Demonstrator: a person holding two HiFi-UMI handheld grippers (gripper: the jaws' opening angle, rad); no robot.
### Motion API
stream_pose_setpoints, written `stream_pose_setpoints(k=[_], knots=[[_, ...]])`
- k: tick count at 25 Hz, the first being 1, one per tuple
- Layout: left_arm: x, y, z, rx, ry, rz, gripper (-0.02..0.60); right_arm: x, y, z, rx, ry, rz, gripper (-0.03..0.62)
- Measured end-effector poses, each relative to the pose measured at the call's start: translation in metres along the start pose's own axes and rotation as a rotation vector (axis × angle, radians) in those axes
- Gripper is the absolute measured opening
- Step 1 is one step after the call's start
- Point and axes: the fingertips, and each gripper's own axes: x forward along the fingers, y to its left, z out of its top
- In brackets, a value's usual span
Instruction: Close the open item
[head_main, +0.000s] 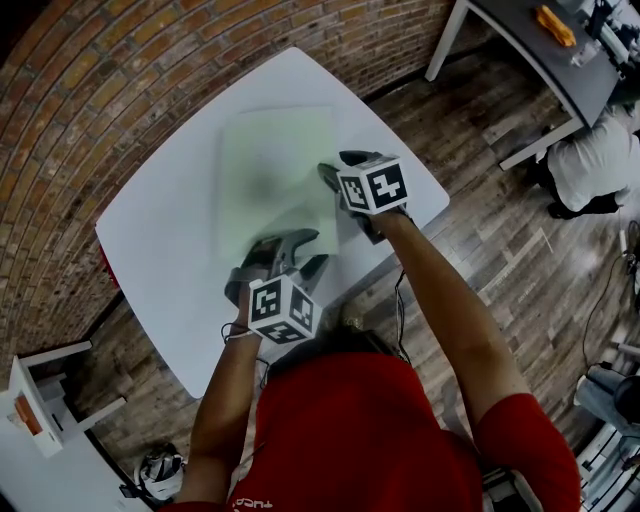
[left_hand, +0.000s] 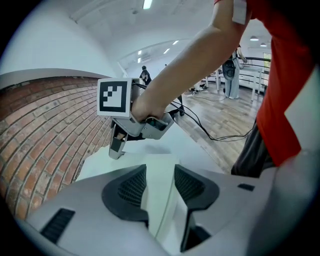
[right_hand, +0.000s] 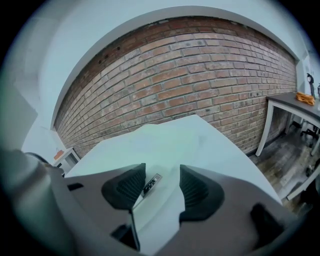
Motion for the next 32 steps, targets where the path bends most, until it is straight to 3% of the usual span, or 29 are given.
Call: stream_pose_setpoints(k=[6,11,17,23,32], knots=[[-0.008,-0.001,0.009,-0.075,-0.082,0.025,0.184,0.000,0.000,0.000,-0.007,-0.005,-0.004,0.195],[-0.015,0.012,0.014,-0.131,-0.140,0.115,0.178,-0.001,0.000,-0.001,-0.031,-0.016,-0.022,0.196],[-0.036,0.050,0.012,-0.302,-0.236,0.271,0.158,-0.003,0.002,0.002,-0.090,-0.046,-0.065,0.195],[-0.054,0.074,0.004,-0.429,-0.301,0.337,0.155,-0.004,0.006,0.005,-0.193,-0.057,-0.107,0.195],[-0.091,0.108,-0.003,-0.552,-0.402,0.450,0.116,-0.044,0.026,0.046,-0.261,-0.233,-0.074,0.193]])
